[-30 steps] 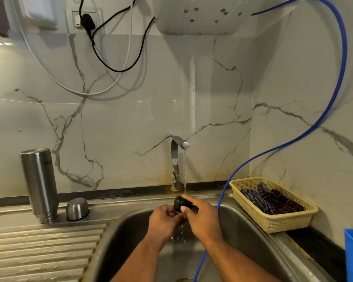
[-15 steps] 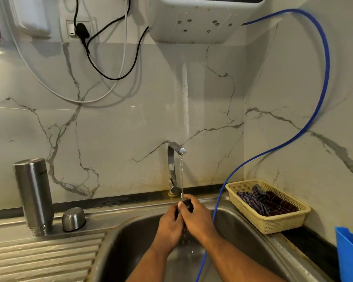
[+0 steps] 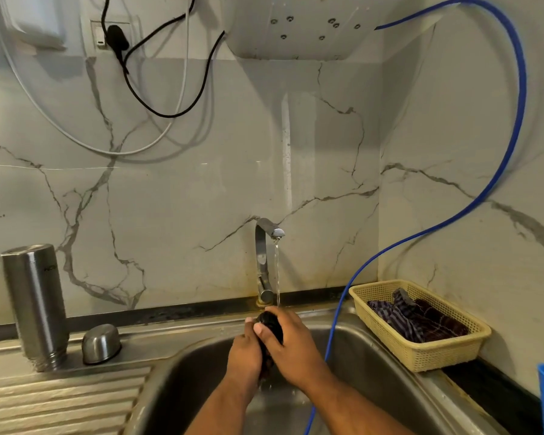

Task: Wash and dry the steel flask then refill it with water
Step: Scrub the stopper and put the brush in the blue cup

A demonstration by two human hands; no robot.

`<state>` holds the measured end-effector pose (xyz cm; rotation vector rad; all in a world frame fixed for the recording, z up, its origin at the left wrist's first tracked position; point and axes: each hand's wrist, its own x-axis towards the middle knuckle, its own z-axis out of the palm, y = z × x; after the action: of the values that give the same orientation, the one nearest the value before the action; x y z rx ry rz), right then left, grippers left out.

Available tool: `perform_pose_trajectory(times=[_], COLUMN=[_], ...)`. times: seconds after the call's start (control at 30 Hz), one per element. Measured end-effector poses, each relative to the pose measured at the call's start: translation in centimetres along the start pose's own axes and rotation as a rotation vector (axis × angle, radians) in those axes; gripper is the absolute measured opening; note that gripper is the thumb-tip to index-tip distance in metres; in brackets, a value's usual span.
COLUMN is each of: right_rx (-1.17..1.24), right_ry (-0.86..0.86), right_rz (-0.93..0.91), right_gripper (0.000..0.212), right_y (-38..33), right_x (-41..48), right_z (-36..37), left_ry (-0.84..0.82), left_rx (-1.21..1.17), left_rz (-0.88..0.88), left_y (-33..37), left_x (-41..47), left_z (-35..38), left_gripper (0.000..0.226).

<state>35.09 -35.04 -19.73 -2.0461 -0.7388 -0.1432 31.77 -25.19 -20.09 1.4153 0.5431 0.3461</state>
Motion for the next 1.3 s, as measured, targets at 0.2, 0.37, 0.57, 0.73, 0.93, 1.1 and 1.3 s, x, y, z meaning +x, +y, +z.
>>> perform_pose_trajectory(times=[0.2, 0.37, 0.57, 0.73, 0.93, 1.1, 1.3], right_rx=[0.111, 0.347, 0.546, 0.477, 0.361, 0.314, 0.447], right_ry=[0.08, 0.108, 0.105, 0.032, -0.026, -0.036, 0.105], right_rz=[0.142, 0.289, 0.387, 0.431, 0.208, 0.135, 0.263], right_gripper=[0.051, 0.024, 0.024, 0.055, 0.033, 0.033, 0.029], right_y=[0.2, 1.4, 1.1, 0.3, 0.2, -0.1, 0.0], right_x=[0.5, 1.0, 1.0, 0.4, -0.1, -0.4, 0.5], right_z=[0.4, 0.2, -0.6, -1.0, -0.1, -0.1, -0.3], left_ry=[-0.104, -0.237, -0.147, -0.036, 0.034, -0.03, -0.133], left_rx=[-0.165, 0.01, 0.408, 0.407, 0.135, 0.065, 0.158], left_rz=[0.047, 0.176, 0.5, 0.533, 0.386, 0.304, 0.412], left_y=[0.7, 0.4, 0.3, 0.5, 0.8, 0.6, 0.9], left_x=[-0.9, -1.2, -1.6, -1.8, -1.6, -1.0, -1.2], left_z=[-0.3, -0.6, 0.3, 0.9, 0.8, -0.1, 0.6], left_gripper=[0.037, 0.024, 0.021, 0.009, 0.031, 0.037, 0.027])
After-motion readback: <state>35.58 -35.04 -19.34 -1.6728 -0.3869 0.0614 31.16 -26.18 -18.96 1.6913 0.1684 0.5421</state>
